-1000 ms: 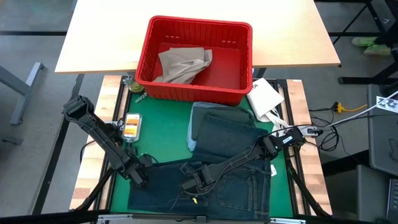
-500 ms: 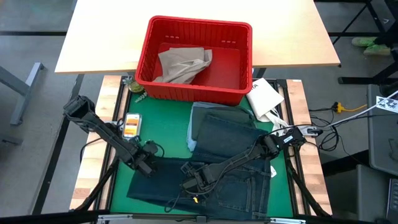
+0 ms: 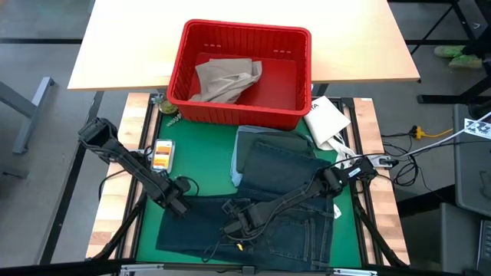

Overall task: Fold Laundry from Bin
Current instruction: Fold the dark blue pants

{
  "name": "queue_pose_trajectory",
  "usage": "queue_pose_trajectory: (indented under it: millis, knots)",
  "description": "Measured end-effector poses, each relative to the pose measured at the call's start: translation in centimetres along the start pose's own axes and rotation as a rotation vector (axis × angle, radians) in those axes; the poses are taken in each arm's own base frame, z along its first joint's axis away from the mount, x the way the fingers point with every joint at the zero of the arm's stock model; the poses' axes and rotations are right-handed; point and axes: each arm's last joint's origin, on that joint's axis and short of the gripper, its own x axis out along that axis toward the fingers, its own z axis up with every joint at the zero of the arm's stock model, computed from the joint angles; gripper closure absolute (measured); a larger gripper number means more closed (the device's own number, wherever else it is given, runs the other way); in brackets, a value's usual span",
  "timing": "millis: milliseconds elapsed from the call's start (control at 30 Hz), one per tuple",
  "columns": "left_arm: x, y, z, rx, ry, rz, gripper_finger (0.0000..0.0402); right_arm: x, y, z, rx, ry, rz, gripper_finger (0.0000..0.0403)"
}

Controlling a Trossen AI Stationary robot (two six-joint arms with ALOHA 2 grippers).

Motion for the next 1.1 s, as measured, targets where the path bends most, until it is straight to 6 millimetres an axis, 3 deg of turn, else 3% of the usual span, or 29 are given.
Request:
queue_pose_trajectory:
  millis: [467, 667, 900, 1100]
  knots:
    - [-4.7, -2.4, -0.9, 0.170, -0.013, -0.105, 0.0297, -3.9, -1.1, 1.0, 0.002, -0.003, -0.050, 0.0265]
    - [-5.3, -4.3, -3.0, 0.146, -0.041, -0.231, 0.0297, -3.8, -1.1, 0.6, 0.002, 0.052, -0.095, 0.0265]
    - [-5.6, -6.6, -6.2, 0.046, -0.168, -0.402, 0.0297, -3.2, -2.9, -0.2, 0.108, 0.097, -0.194, 0.0265]
    - [-3.7, -8.5, -9.0, 0.054, -0.214, -0.401, 0.0297, -1.3, -3.5, -1.2, 0.146, 0.159, -0.172, 0.0265]
